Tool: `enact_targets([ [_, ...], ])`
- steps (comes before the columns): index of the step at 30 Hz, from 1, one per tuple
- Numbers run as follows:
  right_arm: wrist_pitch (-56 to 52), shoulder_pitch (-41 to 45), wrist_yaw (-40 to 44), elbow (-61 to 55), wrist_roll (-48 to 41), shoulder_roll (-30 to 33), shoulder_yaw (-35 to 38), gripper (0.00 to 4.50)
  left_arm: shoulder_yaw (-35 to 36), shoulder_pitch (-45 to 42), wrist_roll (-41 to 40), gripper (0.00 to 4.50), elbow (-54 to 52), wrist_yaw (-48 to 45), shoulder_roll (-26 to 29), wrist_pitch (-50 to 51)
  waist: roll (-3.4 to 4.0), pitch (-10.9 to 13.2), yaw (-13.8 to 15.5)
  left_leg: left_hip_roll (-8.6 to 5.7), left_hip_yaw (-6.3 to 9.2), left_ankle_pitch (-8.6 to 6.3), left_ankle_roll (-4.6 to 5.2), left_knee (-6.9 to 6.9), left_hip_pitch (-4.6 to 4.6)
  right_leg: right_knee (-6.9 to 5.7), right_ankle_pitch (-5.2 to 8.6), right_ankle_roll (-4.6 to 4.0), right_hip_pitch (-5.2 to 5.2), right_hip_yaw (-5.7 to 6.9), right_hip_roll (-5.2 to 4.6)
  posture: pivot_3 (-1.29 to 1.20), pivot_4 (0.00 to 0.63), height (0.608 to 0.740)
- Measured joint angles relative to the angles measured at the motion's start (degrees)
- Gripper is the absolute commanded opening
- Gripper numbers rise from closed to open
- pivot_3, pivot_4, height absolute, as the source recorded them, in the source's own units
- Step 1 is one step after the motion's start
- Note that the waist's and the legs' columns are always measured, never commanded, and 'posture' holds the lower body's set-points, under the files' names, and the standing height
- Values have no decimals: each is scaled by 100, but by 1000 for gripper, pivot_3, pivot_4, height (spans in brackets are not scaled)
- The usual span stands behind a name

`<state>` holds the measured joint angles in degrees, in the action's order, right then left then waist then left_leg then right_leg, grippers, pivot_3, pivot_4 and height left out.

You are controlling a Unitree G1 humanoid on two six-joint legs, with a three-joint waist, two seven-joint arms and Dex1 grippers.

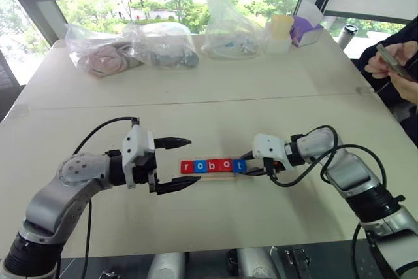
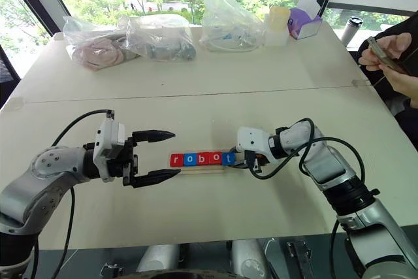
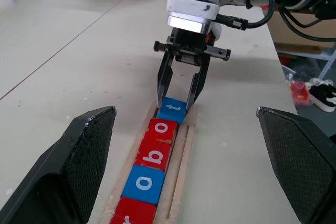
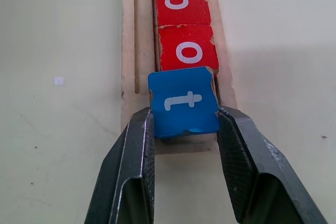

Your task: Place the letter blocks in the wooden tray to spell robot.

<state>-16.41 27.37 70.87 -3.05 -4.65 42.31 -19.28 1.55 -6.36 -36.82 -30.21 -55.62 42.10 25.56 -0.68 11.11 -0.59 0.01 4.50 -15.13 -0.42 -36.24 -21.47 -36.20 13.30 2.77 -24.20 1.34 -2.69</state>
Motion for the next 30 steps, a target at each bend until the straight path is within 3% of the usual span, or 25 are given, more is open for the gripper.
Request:
enact_targets([
  [11, -1, 8, -23, 0, 95, -52, -6, 1106, 0, 3, -1, 4500, -1, 73, -9, 0, 0, 0, -5, 1, 0, 0, 0, 0, 2, -1, -1, 1, 0, 0, 1, 0, 150, 740],
  [13, -1, 13, -24, 0, 113, -59, -6, 2122, -1, 3, -1, 4500, -1, 75, -12, 0, 0, -1, -5, 1, 0, 0, 0, 0, 3, -1, -1, 1, 0, 0, 1, 0, 150, 740],
  [14, -6, 15, -35, 9, 120, -65, -5, 2414, -1, 2, -1, 4500, -1, 75, -15, 0, 0, -1, -5, 1, 0, 0, 0, 0, 3, -1, -1, 0, 0, 0, 2, 0, 150, 740],
  [15, -14, 32, -59, 19, 120, -78, -5, 3083, -1, 1, -1, 4500, -1, 75, -25, 0, 0, -1, -4, 1, 0, 0, 0, 0, 3, -1, -1, 1, 0, 0, 1, 0, 150, 740],
  [18, -45, 87, -74, 47, 118, -86, -5, 4477, -1, -1, -1, 4500, -1, 75, -35, 0, 0, -1, -1, 1, 0, 0, 0, 0, 2, -1, -1, 1, 0, 0, 1, 0, 150, 740],
  [30, -516, 129, -175, -15, -66, -106, 224, 4477, -1, 2, -2, 4500, -17, 91, -38, 12, 1, -1, 2, 0, 0, 0, 0, -1, -1, -1, -2, 1, 0, 0, 0, 0, 150, 740],
])
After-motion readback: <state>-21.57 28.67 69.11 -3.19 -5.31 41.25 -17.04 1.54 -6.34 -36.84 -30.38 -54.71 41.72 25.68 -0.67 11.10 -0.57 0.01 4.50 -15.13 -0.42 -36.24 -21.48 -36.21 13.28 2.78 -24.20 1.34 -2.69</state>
